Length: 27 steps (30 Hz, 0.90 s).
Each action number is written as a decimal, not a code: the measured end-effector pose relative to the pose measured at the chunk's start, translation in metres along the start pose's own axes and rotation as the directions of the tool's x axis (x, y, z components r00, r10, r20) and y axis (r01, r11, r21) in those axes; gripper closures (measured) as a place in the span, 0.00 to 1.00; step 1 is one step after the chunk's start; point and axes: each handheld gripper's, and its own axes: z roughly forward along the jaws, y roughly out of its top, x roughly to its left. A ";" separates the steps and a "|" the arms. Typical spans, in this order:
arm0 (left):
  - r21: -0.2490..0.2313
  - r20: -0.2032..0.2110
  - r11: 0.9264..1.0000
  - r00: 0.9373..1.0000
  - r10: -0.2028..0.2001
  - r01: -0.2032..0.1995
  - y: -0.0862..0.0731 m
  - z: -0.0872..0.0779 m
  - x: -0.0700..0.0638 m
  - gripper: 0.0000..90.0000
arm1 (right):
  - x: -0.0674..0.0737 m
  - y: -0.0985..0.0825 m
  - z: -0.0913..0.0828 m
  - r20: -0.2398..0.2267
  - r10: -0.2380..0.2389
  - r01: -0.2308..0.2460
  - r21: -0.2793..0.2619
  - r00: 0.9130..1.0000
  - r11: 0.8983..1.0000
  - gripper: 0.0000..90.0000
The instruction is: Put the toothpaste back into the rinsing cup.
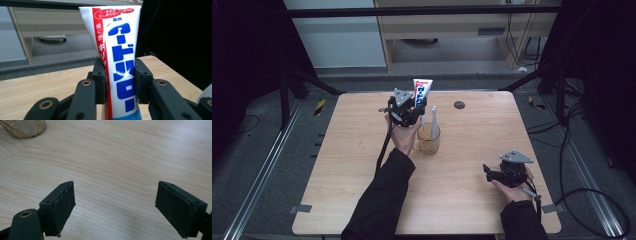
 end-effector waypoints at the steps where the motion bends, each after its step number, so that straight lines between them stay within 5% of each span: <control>1: 0.003 0.001 1.000 1.000 0.000 0.000 -0.001 0.002 0.000 0.75 | 0.000 0.000 0.000 0.001 0.000 0.000 0.001 1.000 1.000 0.18; 27: 0.053 0.048 0.999 0.999 0.002 -0.004 -0.032 0.021 -0.004 0.75 | 0.001 0.000 0.001 0.004 -0.009 0.009 0.004 1.000 1.000 0.18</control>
